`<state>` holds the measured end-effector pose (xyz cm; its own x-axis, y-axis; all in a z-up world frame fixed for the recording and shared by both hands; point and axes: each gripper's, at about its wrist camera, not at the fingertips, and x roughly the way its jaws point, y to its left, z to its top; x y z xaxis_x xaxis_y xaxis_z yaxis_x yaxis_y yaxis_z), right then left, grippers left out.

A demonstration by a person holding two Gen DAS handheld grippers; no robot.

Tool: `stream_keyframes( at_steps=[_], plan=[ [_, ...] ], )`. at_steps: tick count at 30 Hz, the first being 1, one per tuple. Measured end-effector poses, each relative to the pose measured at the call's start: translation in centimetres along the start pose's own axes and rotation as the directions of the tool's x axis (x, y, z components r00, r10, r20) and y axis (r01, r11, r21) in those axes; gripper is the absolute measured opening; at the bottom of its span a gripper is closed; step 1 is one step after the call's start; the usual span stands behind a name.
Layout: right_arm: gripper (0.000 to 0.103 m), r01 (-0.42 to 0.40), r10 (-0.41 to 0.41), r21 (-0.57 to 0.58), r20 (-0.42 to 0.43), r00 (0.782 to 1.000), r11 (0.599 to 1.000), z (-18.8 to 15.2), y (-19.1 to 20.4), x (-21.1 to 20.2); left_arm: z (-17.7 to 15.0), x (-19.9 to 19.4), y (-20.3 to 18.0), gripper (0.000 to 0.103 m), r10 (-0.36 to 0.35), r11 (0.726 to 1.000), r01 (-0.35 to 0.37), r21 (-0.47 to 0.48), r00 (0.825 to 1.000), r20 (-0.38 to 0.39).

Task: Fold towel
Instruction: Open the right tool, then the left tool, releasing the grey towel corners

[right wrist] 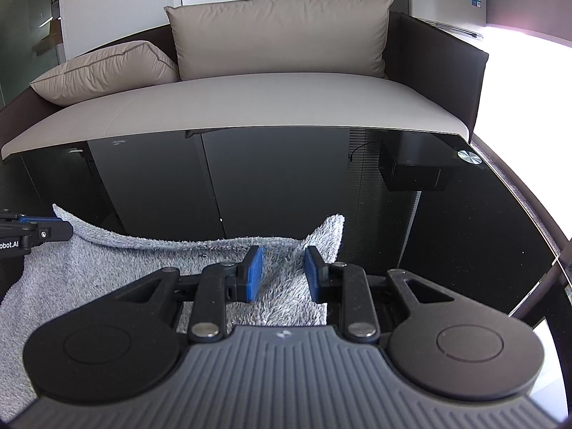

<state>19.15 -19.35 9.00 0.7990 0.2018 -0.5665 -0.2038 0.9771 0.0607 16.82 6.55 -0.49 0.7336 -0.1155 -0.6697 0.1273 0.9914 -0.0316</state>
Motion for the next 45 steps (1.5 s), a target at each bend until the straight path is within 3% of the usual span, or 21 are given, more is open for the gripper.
stream_keyframes(
  at_steps=[7, 18, 20, 25, 29, 32, 45],
  plan=[
    [0.028, 0.046, -0.046, 0.007, -0.007, 0.999, 0.999, -0.3, -0.4, 0.4, -0.6, 0.8, -0.6, 0.010, -0.039, 0.999, 0.039, 0.007, 0.999, -0.020],
    [0.028, 0.124, -0.124, 0.033, -0.005, 0.992, 0.992, -0.8, -2.0, 0.2, -0.5, 1.8, 0.3, 0.010, 0.066, 0.996, -0.063, -0.057, 0.997, 0.045],
    [0.032, 0.134, -0.134, 0.036, 0.001, 0.991, 0.990, -0.7, -2.3, 0.1, -0.4, 1.6, 0.5, 0.010, 0.075, 0.995, -0.071, -0.069, 0.996, 0.054],
    [0.034, 0.103, -0.103, 0.045, 0.000, 0.995, 0.994, -0.5, -3.0, -0.4, 0.1, 0.7, -0.4, 0.010, -0.009, 1.000, 0.010, -0.025, 0.999, 0.037],
    [0.035, 0.113, -0.113, 0.017, -0.005, 0.994, 0.993, -0.3, -2.8, -0.5, -0.1, 0.9, -2.1, 0.013, -0.033, 0.998, 0.031, 0.049, 0.999, 0.036],
    [0.042, 0.110, -0.110, 0.000, -0.013, 0.994, 0.994, -0.4, -2.6, -0.5, -0.3, 1.5, -2.2, 0.013, -0.020, 0.999, 0.019, 0.046, 1.000, 0.022],
    [0.045, 0.139, -0.138, 0.020, -0.018, 0.990, 0.990, -0.6, -3.5, -0.4, -0.9, 1.7, -1.0, 0.013, 0.074, 0.997, -0.075, 0.027, 0.996, 0.041]
  ],
)
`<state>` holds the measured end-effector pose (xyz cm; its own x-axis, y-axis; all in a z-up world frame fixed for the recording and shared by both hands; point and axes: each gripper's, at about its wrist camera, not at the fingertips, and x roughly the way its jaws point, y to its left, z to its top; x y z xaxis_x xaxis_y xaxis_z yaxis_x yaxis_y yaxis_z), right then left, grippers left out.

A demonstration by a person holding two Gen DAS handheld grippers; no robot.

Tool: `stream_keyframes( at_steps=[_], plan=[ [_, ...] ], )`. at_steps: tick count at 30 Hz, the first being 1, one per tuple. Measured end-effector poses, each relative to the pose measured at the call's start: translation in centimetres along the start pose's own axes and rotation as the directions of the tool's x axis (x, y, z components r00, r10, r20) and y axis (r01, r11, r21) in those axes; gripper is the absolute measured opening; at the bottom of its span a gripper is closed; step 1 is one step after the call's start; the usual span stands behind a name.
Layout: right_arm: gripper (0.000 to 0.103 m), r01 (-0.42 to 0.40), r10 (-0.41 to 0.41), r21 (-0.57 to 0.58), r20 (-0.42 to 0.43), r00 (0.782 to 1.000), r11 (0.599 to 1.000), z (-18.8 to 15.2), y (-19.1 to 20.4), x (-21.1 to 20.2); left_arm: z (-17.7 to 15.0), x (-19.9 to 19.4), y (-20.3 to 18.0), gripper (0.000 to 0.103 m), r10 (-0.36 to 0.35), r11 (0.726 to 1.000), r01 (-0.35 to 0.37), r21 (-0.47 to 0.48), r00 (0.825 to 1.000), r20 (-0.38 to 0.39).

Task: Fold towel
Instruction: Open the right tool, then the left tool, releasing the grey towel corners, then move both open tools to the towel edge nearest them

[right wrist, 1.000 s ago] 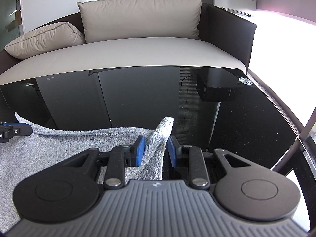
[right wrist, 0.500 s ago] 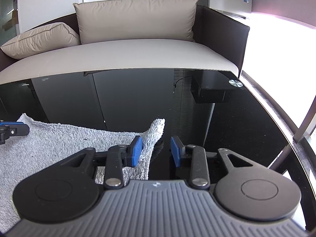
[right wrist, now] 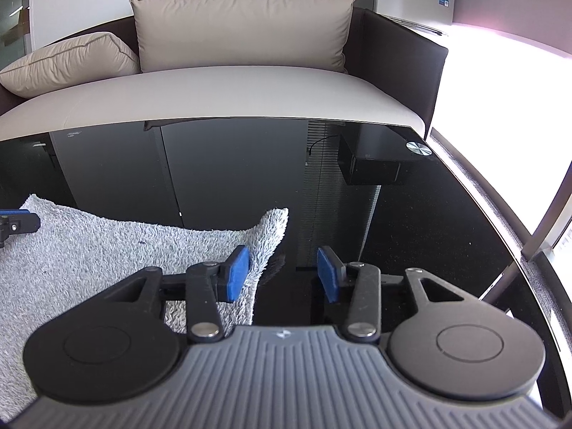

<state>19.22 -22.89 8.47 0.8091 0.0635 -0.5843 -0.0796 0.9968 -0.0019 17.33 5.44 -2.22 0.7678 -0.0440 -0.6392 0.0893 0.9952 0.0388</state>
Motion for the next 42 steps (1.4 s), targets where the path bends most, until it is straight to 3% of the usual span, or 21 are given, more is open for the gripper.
stream_keyframes(
  at_steps=[7, 12, 21, 26, 36, 42],
  plan=[
    [0.045, -0.029, 0.030, 0.079, -0.015, 0.999, 0.996, 0.3, -1.7, -0.7, -0.1, -0.3, 0.8, 0.013, 0.059, 0.998, -0.059, -0.012, 0.998, 0.000],
    [0.045, -0.083, 0.084, 0.046, -0.041, 0.996, 0.996, 0.3, -1.1, -1.2, 0.0, -0.5, 0.9, 0.013, 0.081, 0.997, -0.081, -0.013, 0.997, -0.002],
    [0.045, -0.047, 0.043, -0.062, -0.073, 0.996, 0.997, -0.4, 1.0, -1.1, 0.0, -0.8, 0.6, 0.013, 0.110, 0.994, -0.110, -0.009, 0.994, -0.002],
    [0.055, 0.000, -0.008, -0.112, -0.070, 0.998, 0.994, -0.6, 1.4, -1.1, -0.1, -1.0, 0.9, 0.013, 0.137, 0.990, -0.137, -0.014, 0.990, -0.005],
    [0.056, 0.044, -0.051, -0.097, -0.074, 0.996, 0.994, -0.7, 0.9, -1.1, -0.2, -1.5, 1.8, 0.013, 0.163, 0.986, -0.163, -0.027, 0.987, -0.007],
    [0.056, 0.046, -0.049, -0.068, -0.053, 0.997, 0.997, -0.8, 0.5, -1.3, -0.4, -2.2, 2.5, 0.017, 0.144, 0.988, -0.144, -0.063, 0.990, 0.000]
  ],
)
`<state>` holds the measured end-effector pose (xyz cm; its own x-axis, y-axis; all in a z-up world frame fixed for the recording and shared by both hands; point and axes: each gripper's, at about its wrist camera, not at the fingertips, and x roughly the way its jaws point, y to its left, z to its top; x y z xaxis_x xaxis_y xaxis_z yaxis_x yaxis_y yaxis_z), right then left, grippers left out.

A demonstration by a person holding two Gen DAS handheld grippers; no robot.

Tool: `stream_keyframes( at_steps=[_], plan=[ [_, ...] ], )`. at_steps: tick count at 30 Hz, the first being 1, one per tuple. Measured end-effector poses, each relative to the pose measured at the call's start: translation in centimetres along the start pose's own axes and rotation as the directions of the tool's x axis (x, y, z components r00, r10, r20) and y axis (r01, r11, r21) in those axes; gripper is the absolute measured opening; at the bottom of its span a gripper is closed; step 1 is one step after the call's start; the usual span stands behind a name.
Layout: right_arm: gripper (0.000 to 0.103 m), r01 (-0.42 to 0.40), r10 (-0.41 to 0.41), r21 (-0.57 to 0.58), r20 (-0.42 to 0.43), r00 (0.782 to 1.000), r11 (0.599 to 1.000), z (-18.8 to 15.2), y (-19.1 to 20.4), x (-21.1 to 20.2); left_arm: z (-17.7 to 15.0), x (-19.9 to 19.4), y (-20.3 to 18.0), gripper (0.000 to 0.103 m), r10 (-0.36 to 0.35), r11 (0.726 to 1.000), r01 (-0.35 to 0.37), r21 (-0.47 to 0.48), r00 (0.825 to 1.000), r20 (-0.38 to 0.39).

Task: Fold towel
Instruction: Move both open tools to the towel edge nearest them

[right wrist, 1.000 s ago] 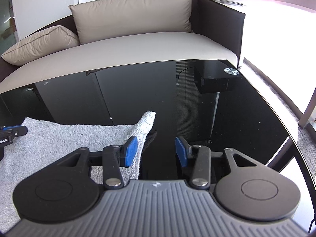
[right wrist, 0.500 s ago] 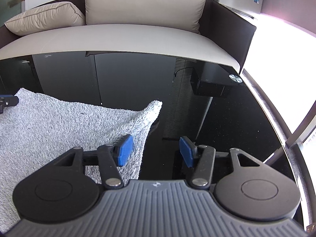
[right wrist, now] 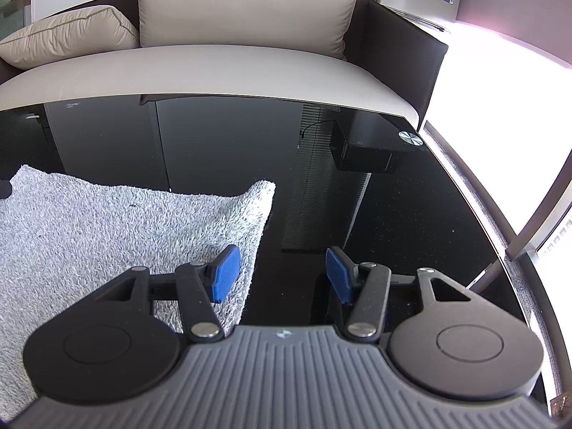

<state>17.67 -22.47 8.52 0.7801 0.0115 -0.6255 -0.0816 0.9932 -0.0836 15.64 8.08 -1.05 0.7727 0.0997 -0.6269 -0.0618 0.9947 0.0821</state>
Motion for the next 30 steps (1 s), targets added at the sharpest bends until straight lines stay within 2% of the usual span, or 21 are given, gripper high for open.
stream_keyframes(
  at_steps=[2, 4, 7, 11, 13, 16, 19, 22, 30],
  plan=[
    [0.056, 0.001, -0.001, 0.015, 0.009, 1.000, 1.000, 0.0, -0.2, -0.1, -0.2, -0.3, 0.4, 0.020, -0.009, 1.000, 0.009, -0.011, 1.000, 0.003],
    [0.056, -0.010, 0.009, 0.017, 0.019, 1.000, 1.000, 0.1, -0.2, -0.2, -0.4, -0.7, 0.5, 0.032, -0.007, 1.000, 0.007, -0.011, 1.000, 0.006],
    [0.058, -0.034, 0.032, 0.039, 0.038, 0.999, 0.999, 0.4, -0.1, -0.6, -0.6, -1.5, 0.6, 0.044, -0.007, 1.000, 0.008, -0.013, 1.000, 0.014],
    [0.069, -0.062, 0.059, 0.068, 0.049, 0.997, 0.996, 0.5, 0.0, -1.0, -0.8, -2.4, 0.8, 0.058, -0.014, 0.999, 0.015, -0.032, 1.000, 0.017],
    [0.073, -0.070, 0.066, 0.079, 0.052, 0.996, 0.994, 0.4, 0.1, -1.3, -1.0, -2.8, 0.9, 0.071, -0.017, 0.999, 0.018, -0.044, 1.000, 0.016],
    [0.083, -0.084, 0.079, 0.091, 0.056, 0.995, 0.992, 0.3, 0.3, -1.6, -1.3, -3.5, 1.1, 0.085, -0.024, 0.998, 0.024, -0.054, 1.000, 0.011],
    [0.089, -0.099, 0.093, 0.108, 0.061, 0.994, 0.989, 0.0, 0.5, -2.1, -1.8, -4.5, 1.2, 0.096, -0.022, 0.998, 0.023, -0.053, 1.000, 0.019],
    [0.090, -0.110, 0.103, 0.105, 0.068, 0.992, 0.988, -0.4, 0.9, -2.6, -2.5, -5.6, 1.2, 0.102, -0.018, 0.999, 0.019, -0.050, 1.000, 0.025],
    [0.094, -0.114, 0.107, 0.104, 0.073, 0.992, 0.988, -1.6, 1.2, -4.1, -3.8, -7.7, 1.8, 0.102, -0.035, 0.995, 0.037, -0.087, 0.999, 0.022]
  ],
)
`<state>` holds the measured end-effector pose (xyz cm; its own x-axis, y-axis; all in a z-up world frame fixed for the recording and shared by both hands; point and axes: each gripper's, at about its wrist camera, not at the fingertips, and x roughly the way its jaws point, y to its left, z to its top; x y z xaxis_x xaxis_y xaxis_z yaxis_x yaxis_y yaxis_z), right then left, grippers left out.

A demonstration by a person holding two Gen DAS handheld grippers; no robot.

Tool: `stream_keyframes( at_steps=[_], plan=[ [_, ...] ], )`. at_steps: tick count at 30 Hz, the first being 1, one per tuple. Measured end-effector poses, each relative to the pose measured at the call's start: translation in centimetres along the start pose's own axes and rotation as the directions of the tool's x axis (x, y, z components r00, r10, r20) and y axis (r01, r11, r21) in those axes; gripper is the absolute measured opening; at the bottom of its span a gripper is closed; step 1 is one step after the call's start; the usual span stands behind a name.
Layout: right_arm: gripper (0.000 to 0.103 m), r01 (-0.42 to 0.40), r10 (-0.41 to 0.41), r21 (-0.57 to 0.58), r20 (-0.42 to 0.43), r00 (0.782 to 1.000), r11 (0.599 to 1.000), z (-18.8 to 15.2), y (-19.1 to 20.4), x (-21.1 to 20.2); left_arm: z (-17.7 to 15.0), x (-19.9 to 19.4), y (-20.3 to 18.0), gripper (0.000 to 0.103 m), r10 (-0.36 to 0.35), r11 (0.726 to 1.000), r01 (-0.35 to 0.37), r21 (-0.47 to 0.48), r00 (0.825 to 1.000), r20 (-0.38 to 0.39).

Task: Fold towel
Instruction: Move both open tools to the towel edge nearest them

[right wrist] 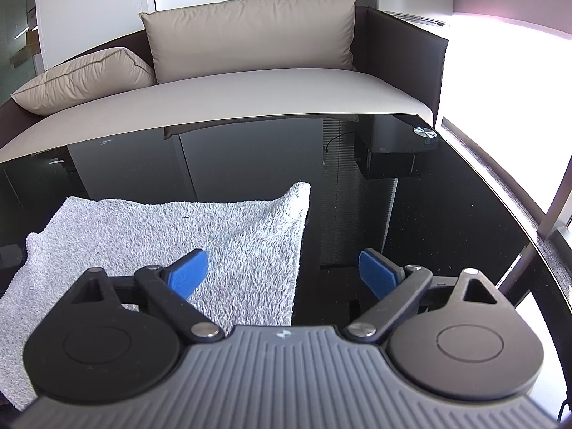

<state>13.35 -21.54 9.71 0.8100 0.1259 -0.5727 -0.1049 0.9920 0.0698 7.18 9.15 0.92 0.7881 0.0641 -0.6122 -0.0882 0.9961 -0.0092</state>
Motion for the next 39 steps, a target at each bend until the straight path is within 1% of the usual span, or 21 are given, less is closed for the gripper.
stream_keyframes(
  at_steps=[5, 17, 29, 34, 39],
  plan=[
    [0.094, 0.000, 0.000, 0.005, 0.017, 1.000, 1.000, -0.7, 0.2, -1.2, -0.7, -1.4, 0.3, 0.102, -0.009, 0.999, 0.009, -0.032, 1.000, 0.000],
    [0.094, -0.004, 0.004, -0.001, 0.032, 0.999, 1.000, -2.3, 0.7, -4.2, -2.4, -4.0, 0.2, 0.102, -0.001, 1.000, 0.001, -0.018, 1.000, 0.010],
    [0.094, -0.009, 0.009, 0.025, 0.017, 1.000, 1.000, -4.6, 0.1, -7.0, -4.5, -6.5, -0.8, 0.102, -0.007, 1.000, 0.007, 0.010, 1.000, 0.014],
    [0.094, -0.015, 0.015, 0.015, 0.004, 1.000, 1.000, -5.8, 0.1, -8.2, -5.6, -7.7, -1.1, 0.102, -0.007, 1.000, 0.006, 0.021, 1.000, 0.010],
    [0.094, -0.019, 0.019, 0.010, -0.004, 1.000, 1.000, -7.0, 0.1, -9.7, -6.6, -8.9, -1.0, 0.102, -0.007, 1.000, 0.007, 0.012, 1.000, 0.009]
  ],
)
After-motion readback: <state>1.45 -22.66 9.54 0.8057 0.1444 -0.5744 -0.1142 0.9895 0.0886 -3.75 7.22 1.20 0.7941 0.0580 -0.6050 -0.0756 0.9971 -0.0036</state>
